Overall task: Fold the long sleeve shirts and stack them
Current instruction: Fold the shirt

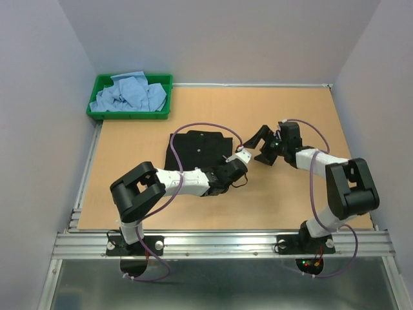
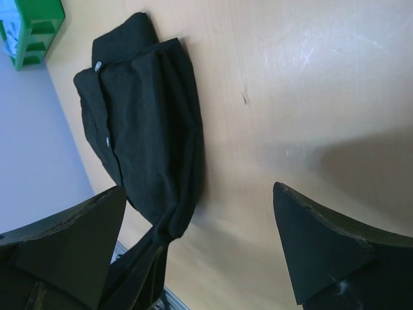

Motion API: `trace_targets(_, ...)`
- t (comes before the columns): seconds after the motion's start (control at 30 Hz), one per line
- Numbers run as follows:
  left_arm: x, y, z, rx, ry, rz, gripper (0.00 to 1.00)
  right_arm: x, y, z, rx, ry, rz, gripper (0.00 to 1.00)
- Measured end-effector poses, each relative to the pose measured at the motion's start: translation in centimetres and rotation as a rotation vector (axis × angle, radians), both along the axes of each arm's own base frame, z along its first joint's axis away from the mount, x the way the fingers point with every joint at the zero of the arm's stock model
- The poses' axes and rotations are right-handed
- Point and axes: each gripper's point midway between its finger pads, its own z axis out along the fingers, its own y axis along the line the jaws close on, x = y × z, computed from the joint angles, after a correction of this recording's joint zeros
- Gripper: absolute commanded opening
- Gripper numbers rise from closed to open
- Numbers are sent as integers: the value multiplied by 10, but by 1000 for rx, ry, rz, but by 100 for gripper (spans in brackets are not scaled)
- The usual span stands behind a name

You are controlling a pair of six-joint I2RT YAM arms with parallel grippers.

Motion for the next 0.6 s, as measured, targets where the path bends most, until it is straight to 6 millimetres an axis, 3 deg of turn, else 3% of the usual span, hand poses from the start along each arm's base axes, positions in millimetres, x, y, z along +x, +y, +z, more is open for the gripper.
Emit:
trace_targets(0.17, -3, -3, -3, -27, 24, 1, 0, -4, 25, -30, 109, 64, 23, 100)
trace_targets(0.33, -5, -5, -4, -42, 39, 2, 0, -3, 62, -30, 184, 24, 101, 100)
trace_targets(0.6, -7, -5, -6, -66, 55, 22, 0, -4, 101, -32, 232, 7, 177, 100)
